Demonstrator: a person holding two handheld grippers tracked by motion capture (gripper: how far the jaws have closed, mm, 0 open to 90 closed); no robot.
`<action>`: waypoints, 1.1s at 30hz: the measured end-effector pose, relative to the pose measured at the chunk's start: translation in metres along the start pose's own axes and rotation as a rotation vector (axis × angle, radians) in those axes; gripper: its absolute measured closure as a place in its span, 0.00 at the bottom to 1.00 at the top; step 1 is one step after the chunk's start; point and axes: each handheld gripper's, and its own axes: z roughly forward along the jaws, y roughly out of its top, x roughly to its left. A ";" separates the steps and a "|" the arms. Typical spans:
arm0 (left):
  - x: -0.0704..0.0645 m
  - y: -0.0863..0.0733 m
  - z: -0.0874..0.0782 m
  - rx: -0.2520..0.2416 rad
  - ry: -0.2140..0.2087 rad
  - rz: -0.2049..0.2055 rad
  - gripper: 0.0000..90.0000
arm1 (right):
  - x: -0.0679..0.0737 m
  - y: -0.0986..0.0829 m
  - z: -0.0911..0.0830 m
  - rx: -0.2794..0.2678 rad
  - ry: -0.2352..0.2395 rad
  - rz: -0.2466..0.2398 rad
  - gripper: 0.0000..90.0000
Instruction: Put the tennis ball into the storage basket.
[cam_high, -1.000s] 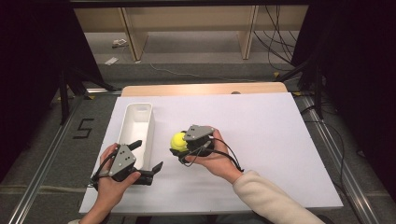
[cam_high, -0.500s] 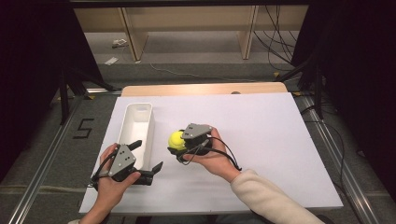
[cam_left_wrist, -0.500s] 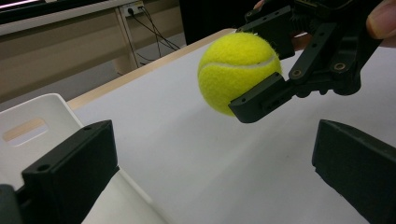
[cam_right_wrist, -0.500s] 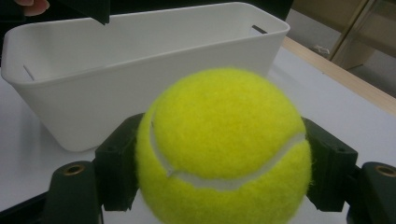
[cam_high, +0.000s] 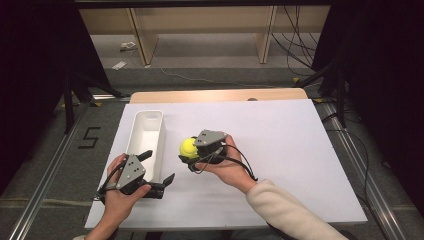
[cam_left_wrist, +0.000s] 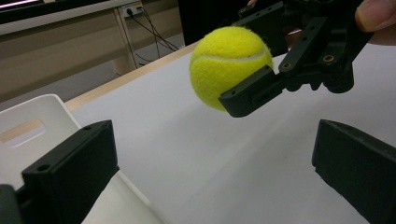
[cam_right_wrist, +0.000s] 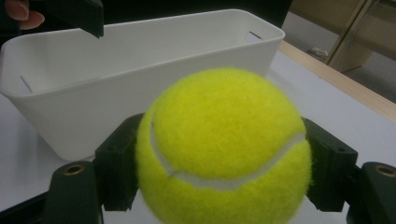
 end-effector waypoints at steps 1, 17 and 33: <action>0.000 0.000 0.000 -0.001 0.000 0.000 0.00 | 0.000 0.001 0.000 -0.003 -0.001 0.003 0.30; 0.000 0.001 0.001 -0.006 -0.002 -0.005 0.00 | 0.000 0.008 0.003 -0.014 0.007 0.013 0.30; -0.001 0.002 0.001 -0.004 -0.002 -0.005 0.00 | -0.001 0.015 0.007 -0.021 0.012 0.017 0.30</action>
